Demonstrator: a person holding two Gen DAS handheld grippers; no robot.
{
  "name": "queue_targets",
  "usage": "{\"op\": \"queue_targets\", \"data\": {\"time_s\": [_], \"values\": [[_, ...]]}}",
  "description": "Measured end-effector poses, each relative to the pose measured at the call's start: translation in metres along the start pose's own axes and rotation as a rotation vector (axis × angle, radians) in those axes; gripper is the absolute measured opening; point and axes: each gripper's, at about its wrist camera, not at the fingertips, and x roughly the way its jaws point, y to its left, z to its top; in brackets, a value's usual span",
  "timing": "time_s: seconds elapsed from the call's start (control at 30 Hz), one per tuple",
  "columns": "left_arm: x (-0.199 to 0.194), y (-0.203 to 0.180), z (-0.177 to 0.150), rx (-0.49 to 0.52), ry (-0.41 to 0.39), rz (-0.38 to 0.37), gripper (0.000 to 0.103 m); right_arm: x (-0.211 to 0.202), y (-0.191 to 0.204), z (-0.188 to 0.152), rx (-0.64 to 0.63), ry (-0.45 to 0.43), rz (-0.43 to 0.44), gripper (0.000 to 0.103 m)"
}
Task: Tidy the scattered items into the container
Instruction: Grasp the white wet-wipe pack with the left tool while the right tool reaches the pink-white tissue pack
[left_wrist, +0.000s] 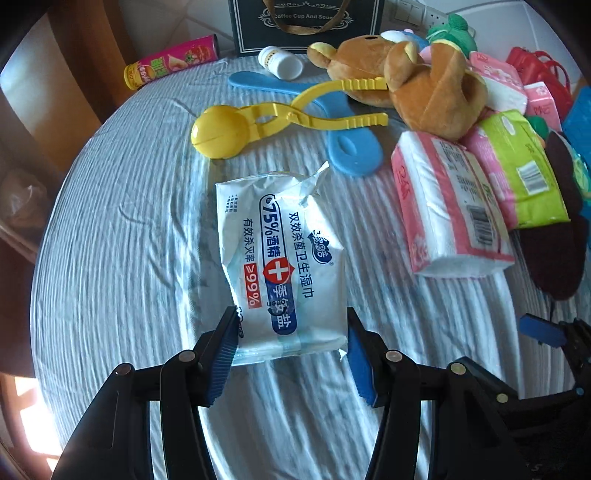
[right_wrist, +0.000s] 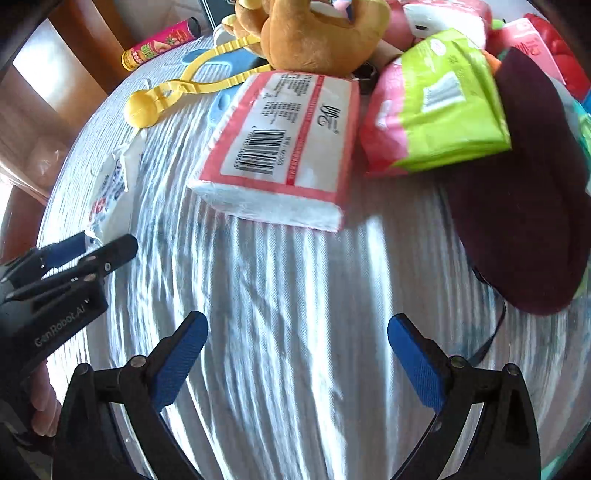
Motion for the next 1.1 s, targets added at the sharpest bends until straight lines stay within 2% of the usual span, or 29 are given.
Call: {"op": "queue_targets", "data": {"time_s": [0.13, 0.23, 0.33, 0.37, 0.4, 0.43, 0.5, 0.93, 1.0, 1.07, 1.1], "values": [[-0.011, 0.003, -0.01, -0.022, -0.016, 0.01, 0.054, -0.03, -0.002, 0.009, 0.017, -0.124, -0.011, 0.1], [-0.019, 0.009, -0.001, -0.037, -0.045, 0.017, 0.054, -0.033, 0.006, 0.024, 0.034, -0.15, 0.067, 0.102], [-0.026, 0.014, 0.012, -0.048, -0.079, 0.023, 0.054, -0.031, 0.012, 0.03, 0.044, -0.174, 0.075, 0.101], [-0.028, 0.016, 0.016, -0.051, -0.091, 0.025, 0.054, -0.03, 0.013, 0.034, 0.049, -0.182, 0.067, 0.091], [-0.03, 0.018, 0.021, -0.054, -0.101, 0.027, 0.054, -0.03, 0.007, 0.037, 0.051, -0.187, 0.069, 0.072], [-0.03, 0.019, 0.026, -0.052, -0.107, 0.027, 0.054, -0.026, 0.008, 0.042, 0.061, -0.186, 0.068, 0.068], [-0.027, 0.023, 0.036, -0.049, -0.116, 0.025, 0.054, -0.02, 0.009, 0.051, 0.076, -0.183, 0.057, 0.067], [0.025, 0.031, 0.087, 0.006, -0.073, -0.034, 0.054, 0.011, 0.011, 0.109, 0.145, -0.156, -0.08, 0.069], [0.03, 0.03, 0.089, 0.009, -0.067, -0.038, 0.054, 0.02, 0.011, 0.114, 0.15, -0.122, -0.081, 0.091], [0.034, 0.029, 0.091, 0.013, -0.06, -0.043, 0.053, 0.029, 0.013, 0.115, 0.146, -0.103, -0.086, 0.1], [0.037, 0.029, 0.092, 0.015, -0.057, -0.045, 0.053, 0.033, 0.014, 0.114, 0.145, -0.105, -0.092, 0.1]]}}
